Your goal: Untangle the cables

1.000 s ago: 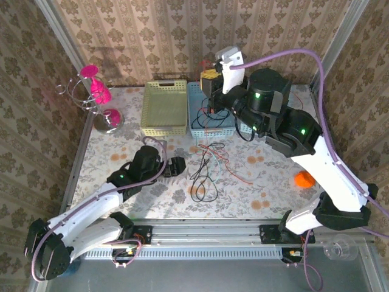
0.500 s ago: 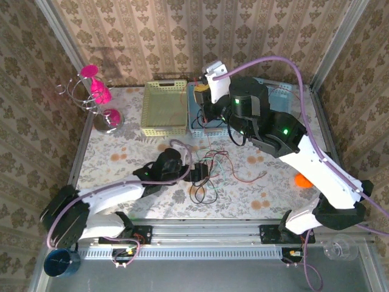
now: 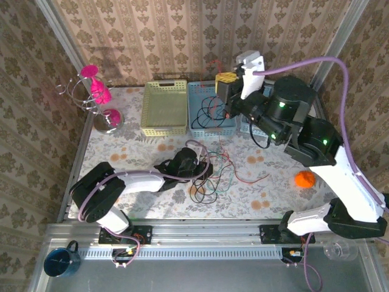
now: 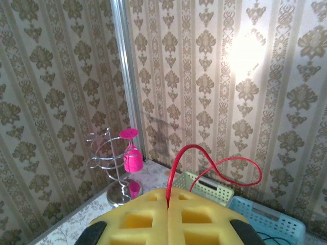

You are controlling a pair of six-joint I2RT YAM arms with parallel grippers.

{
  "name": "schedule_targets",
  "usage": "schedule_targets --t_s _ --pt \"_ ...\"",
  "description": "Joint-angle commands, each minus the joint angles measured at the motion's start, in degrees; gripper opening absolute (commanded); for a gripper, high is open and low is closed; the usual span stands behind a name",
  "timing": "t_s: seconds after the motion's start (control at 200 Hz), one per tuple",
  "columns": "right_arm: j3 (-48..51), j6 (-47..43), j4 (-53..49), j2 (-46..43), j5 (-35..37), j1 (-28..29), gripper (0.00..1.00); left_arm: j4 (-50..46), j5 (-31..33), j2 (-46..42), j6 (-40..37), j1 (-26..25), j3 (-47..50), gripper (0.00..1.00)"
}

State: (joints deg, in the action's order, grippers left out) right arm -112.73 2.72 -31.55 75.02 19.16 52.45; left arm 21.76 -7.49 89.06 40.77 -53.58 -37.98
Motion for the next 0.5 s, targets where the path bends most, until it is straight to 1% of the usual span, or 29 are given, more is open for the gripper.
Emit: schedule_targets --t_s 0.0,0.06,0.1,0.125,0.14,0.165,0.21,0.325,0.36,0.44,0.495 --pt "0.80 -1.09 1.46 -1.38 2.18 -0.96 0.00 -0.43 1.53 -3.33 -1.11 0.32 0.39 0.32" --pt "0.52 -1.40 2.00 -1.54 2.15 -1.84 0.00 -2.66 2.65 -5.65 -1.39 0.75 1.20 0.34" --pt "-0.67 -1.41 2.02 -1.26 2.14 -2.44 0.00 -3.71 3.16 -6.97 -1.73 0.92 1.70 0.38" --pt "-1.61 -1.40 2.10 -1.08 1.84 -2.64 0.00 -3.95 3.12 -7.66 -1.98 1.02 2.00 0.44" --pt "-2.21 -1.45 2.17 -0.90 1.72 -2.68 0.00 -4.12 3.03 -8.04 -2.13 1.02 2.17 0.51" --pt "-3.32 -1.57 2.30 -0.62 1.50 -2.74 0.00 -4.41 2.74 -8.77 -2.40 1.08 2.24 0.60" --pt "-5.70 -1.89 2.16 0.21 1.41 -2.77 0.00 -4.81 2.16 -10.09 -3.00 0.87 2.14 0.67" --pt "-11.20 -2.10 1.07 2.76 0.44 -2.73 0.00 -8.07 2.34 -15.39 -6.26 -0.10 0.50 0.78" --pt "-11.93 -2.02 -0.59 3.37 0.12 -2.78 0.00 -9.16 2.68 -17.32 -7.84 -0.56 0.05 0.82" --pt "-12.59 -1.42 -0.96 4.28 -0.67 -2.77 0.00 -10.54 2.67 -21.58 -11.61 -1.68 -0.41 0.89" --pt "-13.22 -1.02 -1.05 4.34 -1.34 -2.77 0.00 -11.98 3.26 -23.75 -14.40 -2.38 -0.41 0.91"
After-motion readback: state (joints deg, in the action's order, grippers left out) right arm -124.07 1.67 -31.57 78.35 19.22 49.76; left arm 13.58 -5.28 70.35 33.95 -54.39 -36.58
